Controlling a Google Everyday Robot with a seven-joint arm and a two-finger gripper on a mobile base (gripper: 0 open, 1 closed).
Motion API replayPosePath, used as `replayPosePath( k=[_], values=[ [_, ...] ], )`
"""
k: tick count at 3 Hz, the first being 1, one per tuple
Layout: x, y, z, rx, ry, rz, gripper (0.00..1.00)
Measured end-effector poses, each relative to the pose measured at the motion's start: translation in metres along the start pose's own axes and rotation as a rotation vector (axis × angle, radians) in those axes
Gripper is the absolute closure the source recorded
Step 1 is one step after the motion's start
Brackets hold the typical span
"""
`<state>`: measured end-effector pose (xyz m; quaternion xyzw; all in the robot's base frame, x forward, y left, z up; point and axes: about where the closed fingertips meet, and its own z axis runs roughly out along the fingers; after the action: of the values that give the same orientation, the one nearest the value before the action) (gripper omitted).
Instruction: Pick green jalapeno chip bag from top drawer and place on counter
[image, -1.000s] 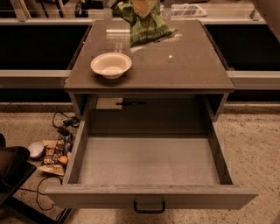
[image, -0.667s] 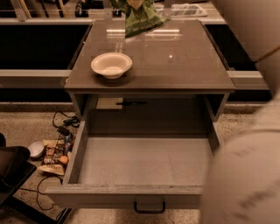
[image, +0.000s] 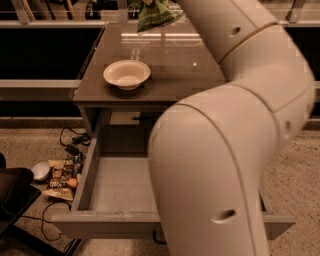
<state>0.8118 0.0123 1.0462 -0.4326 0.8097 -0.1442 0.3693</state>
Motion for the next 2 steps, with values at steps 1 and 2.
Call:
replayPosePath(
  k=[1, 2],
  values=[
    [0.015, -0.017, 0.032, 0.058, 0.046, 0.042, 1.00],
    [0.044, -0.034, 0.047, 0.112, 0.110, 0.120, 1.00]
  ],
)
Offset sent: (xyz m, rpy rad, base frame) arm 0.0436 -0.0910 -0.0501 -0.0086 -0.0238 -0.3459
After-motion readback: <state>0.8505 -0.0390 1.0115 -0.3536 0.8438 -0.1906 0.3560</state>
